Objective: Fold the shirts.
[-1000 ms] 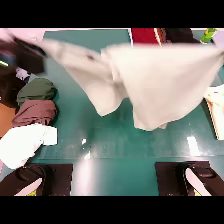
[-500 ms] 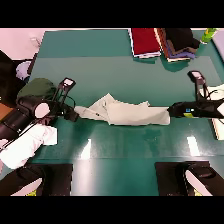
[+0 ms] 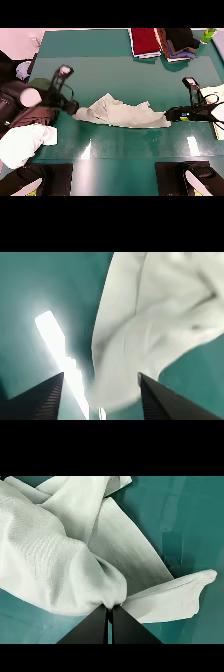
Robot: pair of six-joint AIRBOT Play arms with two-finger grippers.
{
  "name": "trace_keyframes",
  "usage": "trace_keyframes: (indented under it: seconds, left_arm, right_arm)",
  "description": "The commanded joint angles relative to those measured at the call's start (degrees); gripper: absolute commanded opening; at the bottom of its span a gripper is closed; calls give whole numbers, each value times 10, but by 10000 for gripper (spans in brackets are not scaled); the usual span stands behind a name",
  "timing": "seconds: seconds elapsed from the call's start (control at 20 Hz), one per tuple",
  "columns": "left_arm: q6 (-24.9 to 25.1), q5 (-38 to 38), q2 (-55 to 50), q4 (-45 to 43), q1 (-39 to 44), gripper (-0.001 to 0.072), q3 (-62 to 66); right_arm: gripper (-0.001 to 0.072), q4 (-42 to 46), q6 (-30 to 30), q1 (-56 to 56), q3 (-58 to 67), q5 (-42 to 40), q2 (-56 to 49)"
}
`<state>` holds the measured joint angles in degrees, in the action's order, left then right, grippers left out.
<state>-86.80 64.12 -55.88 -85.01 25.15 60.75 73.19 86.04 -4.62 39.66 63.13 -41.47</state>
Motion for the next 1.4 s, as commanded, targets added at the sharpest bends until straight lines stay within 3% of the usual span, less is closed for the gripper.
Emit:
trace_keyframes:
  seconds: [0.0,0.25,0.5,1.15,1.3,1.35]
  left_arm:
    - [26,-8,-4,16,0,560,111]
    - [47,-60,-154,37,-2,560,125]
    - [100,-27,-316,186,-55,560,125]
    - [108,-6,-383,212,-56,554,122]
    - [108,-4,-383,212,-56,278,122]
    - [108,-4,-383,212,-56,103,122]
  right_arm:
    - [17,-1,0,-1,-1,-2,0]
    - [17,-1,0,-1,-1,0,0]
    - [17,-2,7,-1,-1,0,0]
    - [17,-2,21,-1,-1,-1,0]
    - [18,-2,24,-1,-1,-2,0]
    - [17,-2,24,-1,-1,-2,0]
